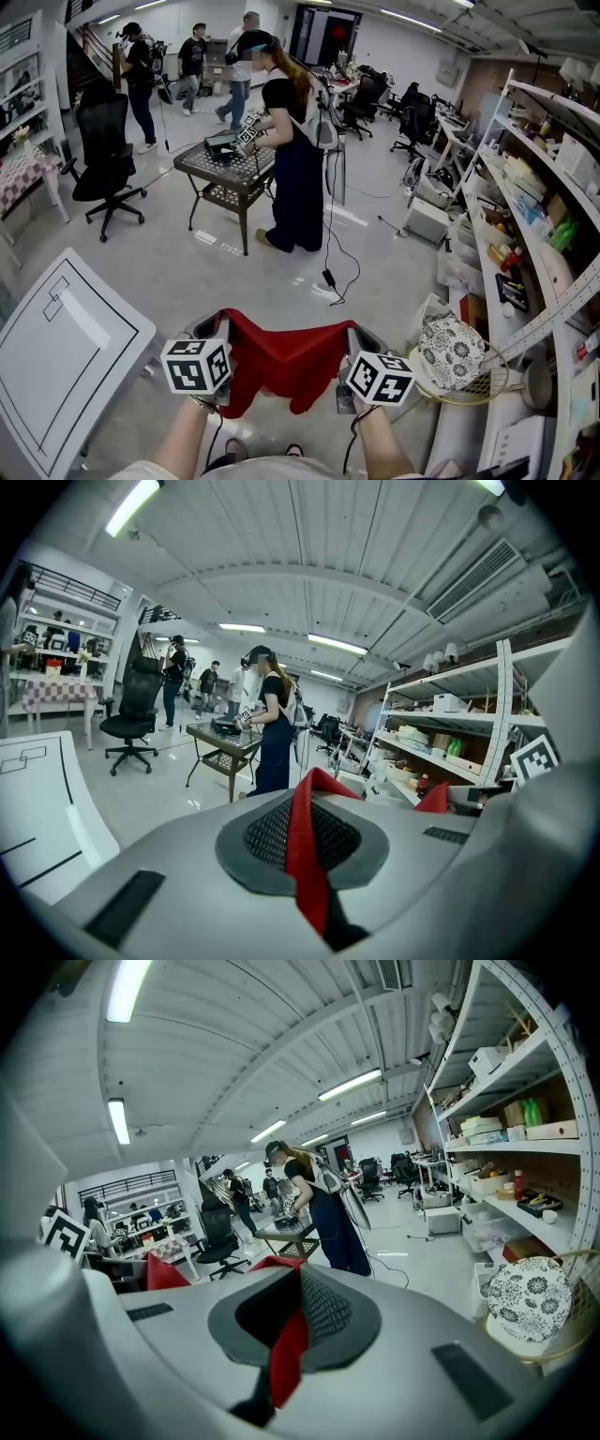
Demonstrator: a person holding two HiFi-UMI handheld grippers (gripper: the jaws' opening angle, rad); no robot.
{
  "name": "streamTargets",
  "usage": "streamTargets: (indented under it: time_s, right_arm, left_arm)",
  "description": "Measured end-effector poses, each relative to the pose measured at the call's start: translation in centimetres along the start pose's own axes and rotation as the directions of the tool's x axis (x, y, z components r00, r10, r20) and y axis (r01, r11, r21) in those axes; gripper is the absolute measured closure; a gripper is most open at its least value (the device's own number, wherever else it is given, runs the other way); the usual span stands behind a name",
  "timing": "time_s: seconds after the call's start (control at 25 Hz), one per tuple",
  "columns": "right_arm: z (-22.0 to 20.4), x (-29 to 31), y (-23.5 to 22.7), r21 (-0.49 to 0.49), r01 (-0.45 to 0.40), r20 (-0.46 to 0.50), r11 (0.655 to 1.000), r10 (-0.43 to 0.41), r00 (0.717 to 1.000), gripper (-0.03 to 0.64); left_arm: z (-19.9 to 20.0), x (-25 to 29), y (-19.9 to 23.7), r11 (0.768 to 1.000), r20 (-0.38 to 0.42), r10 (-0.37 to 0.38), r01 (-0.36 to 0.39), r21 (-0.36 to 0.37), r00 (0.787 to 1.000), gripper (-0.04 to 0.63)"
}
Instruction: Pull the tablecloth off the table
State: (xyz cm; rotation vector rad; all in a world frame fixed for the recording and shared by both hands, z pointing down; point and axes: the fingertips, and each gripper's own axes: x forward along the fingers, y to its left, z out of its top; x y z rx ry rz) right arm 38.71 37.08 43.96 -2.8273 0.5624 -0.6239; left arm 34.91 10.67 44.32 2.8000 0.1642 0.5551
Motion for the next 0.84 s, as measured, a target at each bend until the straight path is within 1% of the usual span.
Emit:
streamTargets:
  time_s: [0.2, 0.4, 0.84]
  right_arm:
    - [1.0, 0.0, -1.6, 0.029, -0.001, 0.019, 1.0, 0.001, 1.0, 0.588]
    - [1.1, 0.2, -2.2, 0.035, -0.01, 0.023, 0.999, 0.009, 1.0, 0.588]
    - [0.9, -0.3, -2.7, 0.029, -0.005, 0.024, 1.0, 0.004, 1.0, 0.589]
  left_arm:
    - [0.5, -0.5, 0.2, 0.999, 0.005, 0.031, -0.032, 0.01, 0.999, 0.577]
    - [0.1, -1.0, 0.9, 0.998, 0.004, 0.061, -0.061, -0.012, 0.998, 0.577]
    - [-1.5, -1.8, 1.8, 0.995, -0.007, 0.083, -0.083, -0.054, 0.997, 0.577]
